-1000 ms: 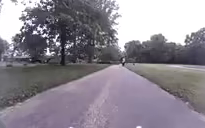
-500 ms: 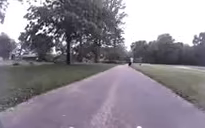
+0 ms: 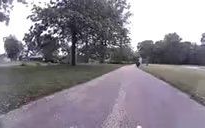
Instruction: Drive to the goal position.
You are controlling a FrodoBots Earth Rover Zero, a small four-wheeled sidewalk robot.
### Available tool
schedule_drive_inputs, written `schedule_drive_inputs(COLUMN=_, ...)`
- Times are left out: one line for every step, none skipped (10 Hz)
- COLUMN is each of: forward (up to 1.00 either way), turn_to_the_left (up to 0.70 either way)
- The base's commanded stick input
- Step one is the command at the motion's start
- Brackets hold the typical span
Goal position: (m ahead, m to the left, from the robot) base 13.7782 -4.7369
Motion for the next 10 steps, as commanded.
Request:
schedule_drive_inputs(forward=0.70, turn_to_the_left=0.01)
schedule_drive_inputs(forward=0.70, turn_to_the_left=0.01)
schedule_drive_inputs(forward=0.70, turn_to_the_left=0.00)
schedule_drive_inputs(forward=0.70, turn_to_the_left=0.00)
schedule_drive_inputs(forward=0.70, turn_to_the_left=0.00)
schedule_drive_inputs(forward=0.70, turn_to_the_left=-0.05)
schedule_drive_inputs(forward=0.70, turn_to_the_left=-0.12)
schedule_drive_inputs(forward=0.70, turn_to_the_left=-0.14)
schedule_drive_inputs(forward=0.70, turn_to_the_left=-0.14)
schedule_drive_inputs(forward=0.70, turn_to_the_left=-0.14)
